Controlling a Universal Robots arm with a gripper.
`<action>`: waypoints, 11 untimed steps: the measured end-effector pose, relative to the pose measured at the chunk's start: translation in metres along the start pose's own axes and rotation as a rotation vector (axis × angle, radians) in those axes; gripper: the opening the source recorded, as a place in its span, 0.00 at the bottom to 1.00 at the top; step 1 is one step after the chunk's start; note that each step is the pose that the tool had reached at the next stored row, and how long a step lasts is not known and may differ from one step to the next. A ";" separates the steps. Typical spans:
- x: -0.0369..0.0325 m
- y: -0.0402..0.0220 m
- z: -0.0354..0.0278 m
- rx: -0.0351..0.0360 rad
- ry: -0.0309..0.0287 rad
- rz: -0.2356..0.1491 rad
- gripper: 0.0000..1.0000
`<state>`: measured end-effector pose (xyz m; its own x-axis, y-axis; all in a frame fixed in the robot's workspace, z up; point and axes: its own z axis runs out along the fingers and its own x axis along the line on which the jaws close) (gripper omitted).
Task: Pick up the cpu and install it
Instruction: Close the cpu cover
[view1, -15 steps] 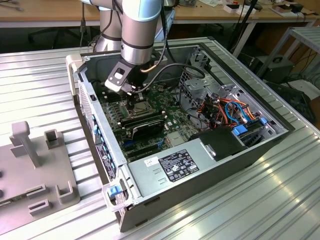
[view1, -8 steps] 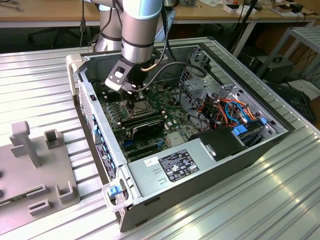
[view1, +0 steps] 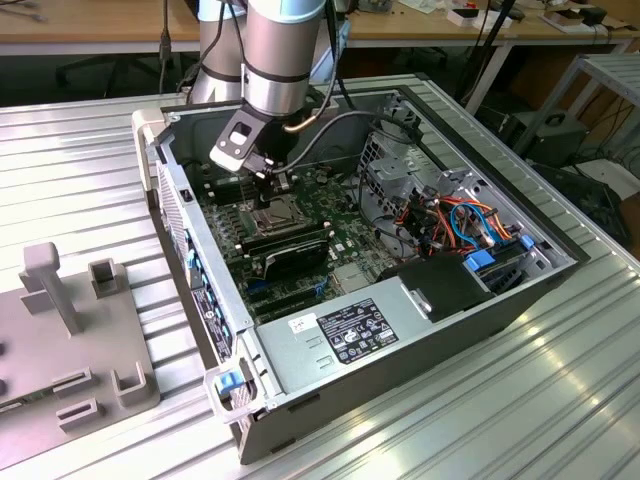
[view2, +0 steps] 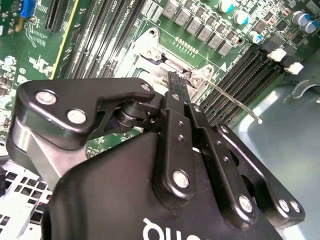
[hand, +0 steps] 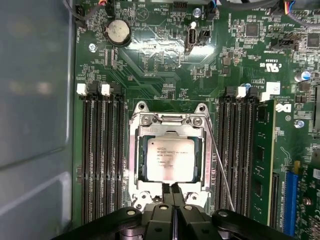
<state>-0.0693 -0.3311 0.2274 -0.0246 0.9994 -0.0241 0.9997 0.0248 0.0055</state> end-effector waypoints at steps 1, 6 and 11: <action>0.0000 0.0000 -0.0017 0.0000 -0.0003 0.000 0.11; -0.0003 0.0001 -0.0126 0.0000 -0.0019 0.000 0.11; -0.0003 0.0001 -0.0146 0.0000 -0.0022 0.000 0.11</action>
<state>-0.0693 -0.3311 0.2420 -0.0246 0.9993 -0.0263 0.9997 0.0248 0.0055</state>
